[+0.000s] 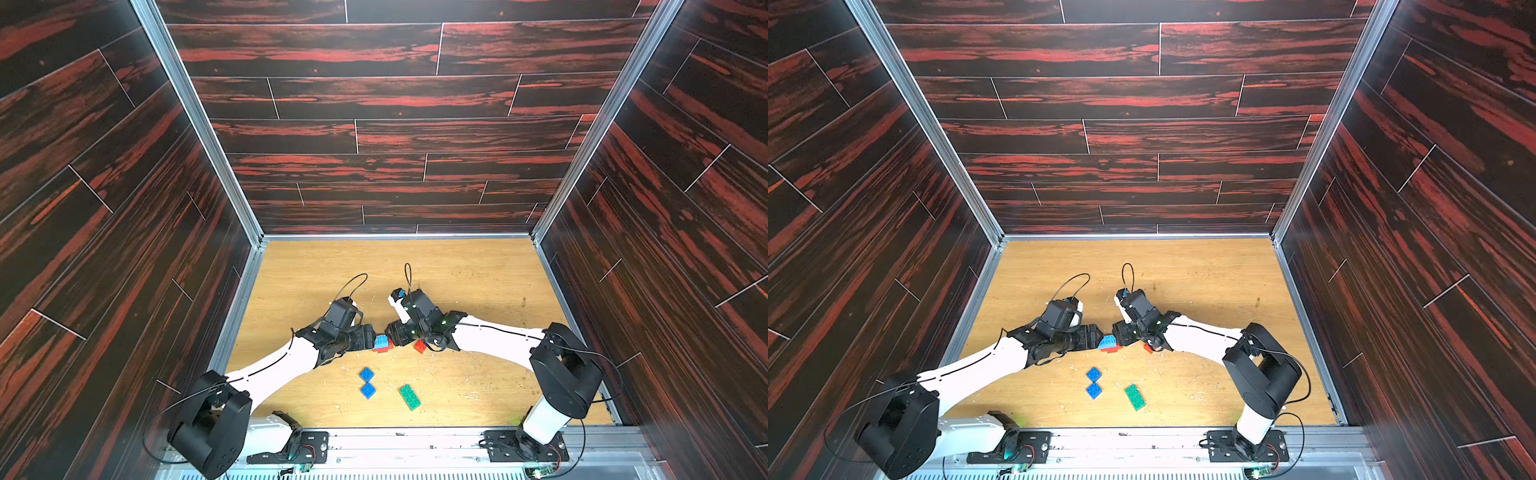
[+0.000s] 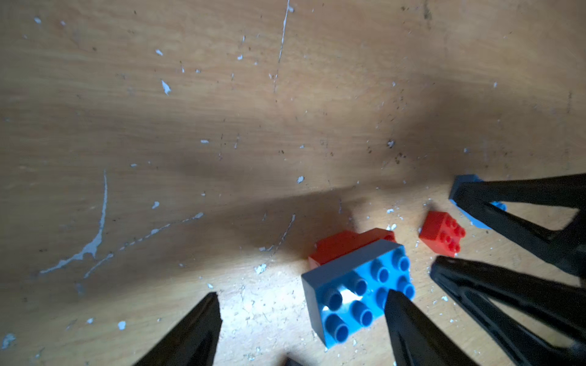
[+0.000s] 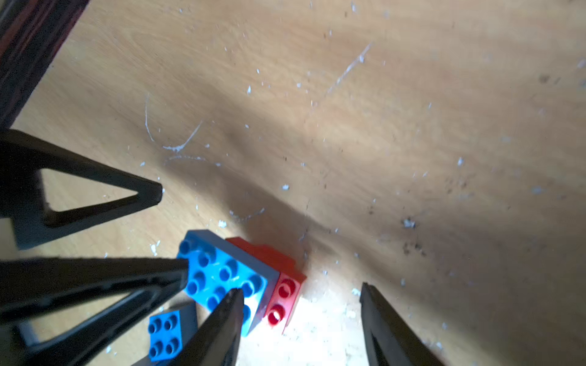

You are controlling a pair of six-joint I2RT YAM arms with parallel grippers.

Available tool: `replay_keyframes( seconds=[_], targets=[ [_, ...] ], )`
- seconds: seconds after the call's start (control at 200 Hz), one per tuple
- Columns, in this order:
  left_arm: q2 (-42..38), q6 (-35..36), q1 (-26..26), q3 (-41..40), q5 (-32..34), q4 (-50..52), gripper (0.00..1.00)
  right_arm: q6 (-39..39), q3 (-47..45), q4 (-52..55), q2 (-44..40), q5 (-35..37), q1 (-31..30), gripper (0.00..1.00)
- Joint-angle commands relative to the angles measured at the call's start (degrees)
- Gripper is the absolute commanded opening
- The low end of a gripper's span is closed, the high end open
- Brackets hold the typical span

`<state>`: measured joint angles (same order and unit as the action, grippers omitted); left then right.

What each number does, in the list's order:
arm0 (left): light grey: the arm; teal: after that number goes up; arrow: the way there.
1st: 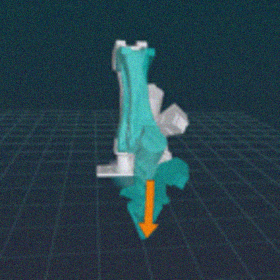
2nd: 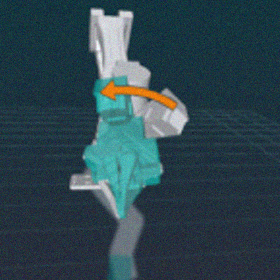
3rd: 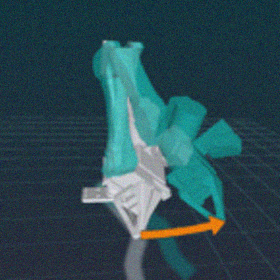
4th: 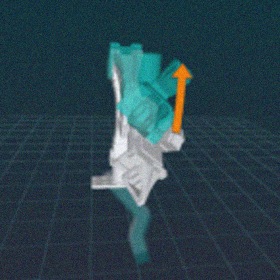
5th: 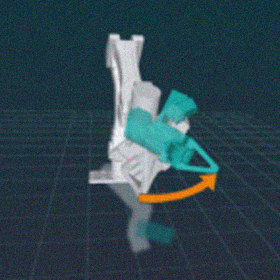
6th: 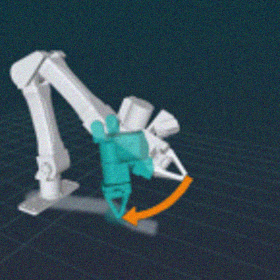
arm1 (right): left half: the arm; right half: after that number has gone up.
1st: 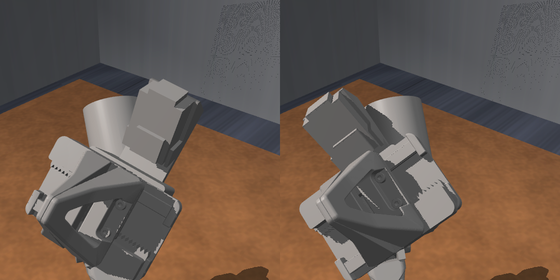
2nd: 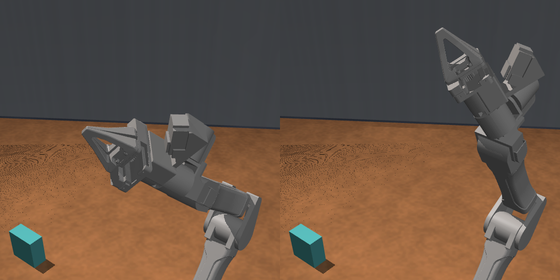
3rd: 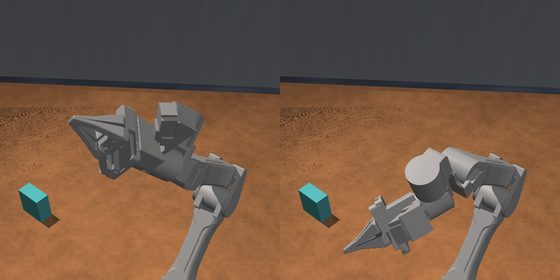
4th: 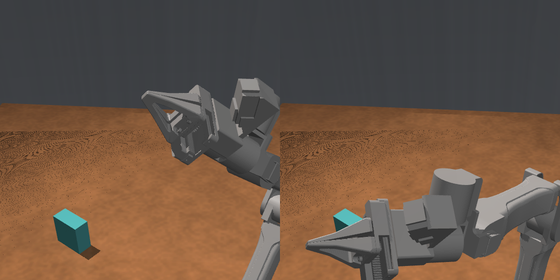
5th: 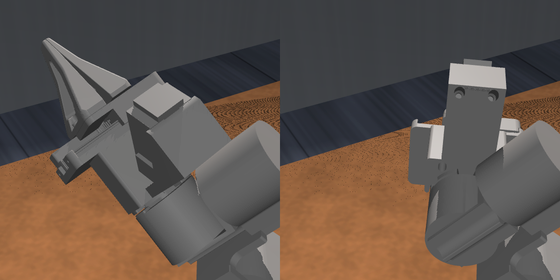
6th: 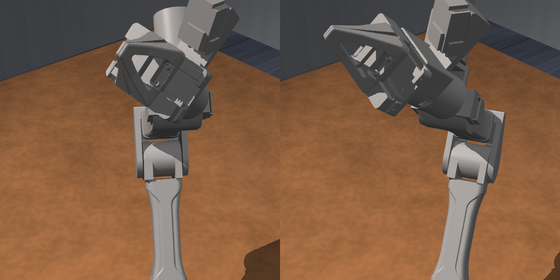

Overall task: Assemble a heart with lego
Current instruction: Assemble the lego brick with the lego brick.

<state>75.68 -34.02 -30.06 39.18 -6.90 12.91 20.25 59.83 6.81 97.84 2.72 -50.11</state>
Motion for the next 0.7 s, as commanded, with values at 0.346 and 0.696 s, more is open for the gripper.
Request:
replay_keyframes(
  seconds=[0.346,0.696],
  targets=[
    [2.4,0.3,-0.3,3.3,0.1,2.2,0.85,1.6,2.9,3.0,3.5,-2.1,-0.1,0.63],
    [2.8,-0.8,-0.3,2.2,0.3,2.2,0.84,0.9,3.9,4.8,2.8,-0.8,-0.2,0.63]
  ],
)
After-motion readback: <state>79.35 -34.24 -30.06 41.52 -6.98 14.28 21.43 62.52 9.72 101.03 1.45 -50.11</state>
